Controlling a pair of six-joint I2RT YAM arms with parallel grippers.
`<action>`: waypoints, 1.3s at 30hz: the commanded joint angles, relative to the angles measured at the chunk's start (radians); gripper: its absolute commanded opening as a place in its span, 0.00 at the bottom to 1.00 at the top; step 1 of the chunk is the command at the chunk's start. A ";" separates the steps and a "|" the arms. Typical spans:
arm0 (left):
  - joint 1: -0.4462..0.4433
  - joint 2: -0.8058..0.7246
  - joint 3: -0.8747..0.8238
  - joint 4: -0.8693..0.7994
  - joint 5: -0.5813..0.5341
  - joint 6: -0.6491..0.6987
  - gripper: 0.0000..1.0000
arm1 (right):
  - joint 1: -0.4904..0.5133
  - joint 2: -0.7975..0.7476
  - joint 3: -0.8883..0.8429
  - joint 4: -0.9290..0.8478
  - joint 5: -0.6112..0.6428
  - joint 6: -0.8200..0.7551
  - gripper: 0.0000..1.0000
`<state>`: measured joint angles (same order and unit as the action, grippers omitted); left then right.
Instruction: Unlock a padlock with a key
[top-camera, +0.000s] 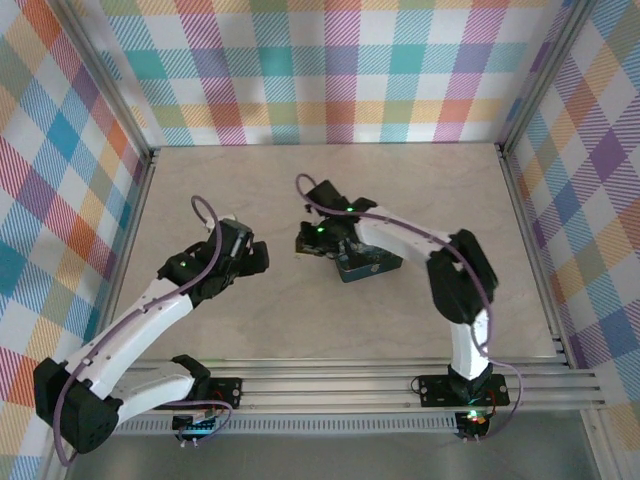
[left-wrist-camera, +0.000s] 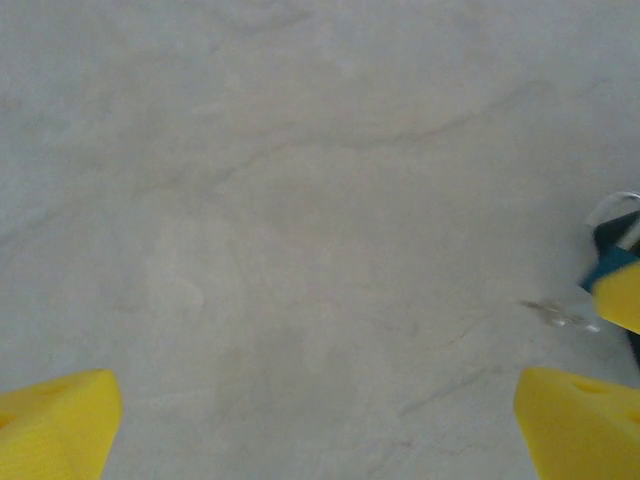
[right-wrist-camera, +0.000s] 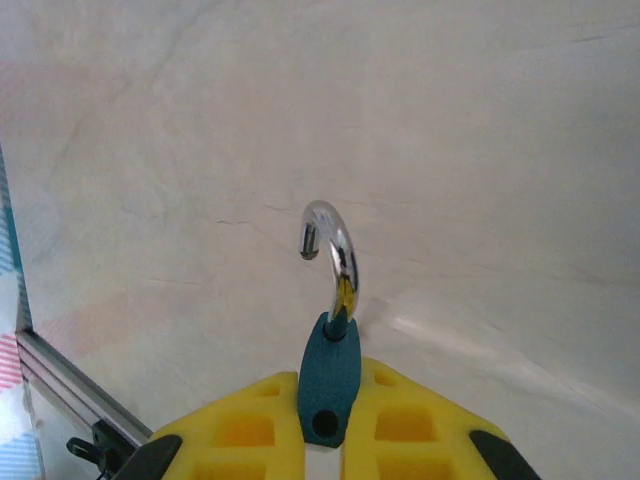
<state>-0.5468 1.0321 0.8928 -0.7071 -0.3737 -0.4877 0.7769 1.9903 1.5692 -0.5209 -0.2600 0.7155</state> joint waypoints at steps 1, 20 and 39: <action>0.026 -0.062 -0.055 -0.049 0.035 -0.088 1.00 | 0.039 0.104 0.076 -0.019 -0.089 -0.065 0.04; 0.110 -0.087 -0.065 0.066 0.035 0.017 1.00 | 0.034 0.229 0.438 -0.266 -0.044 -0.273 0.49; 0.230 -0.086 -0.169 0.511 -0.098 0.671 1.00 | -0.369 -0.682 -0.464 0.209 0.491 -0.524 1.00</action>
<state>-0.3691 0.9329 0.7452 -0.3267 -0.4648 0.0738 0.4480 1.3914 1.2572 -0.4587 0.0872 0.2539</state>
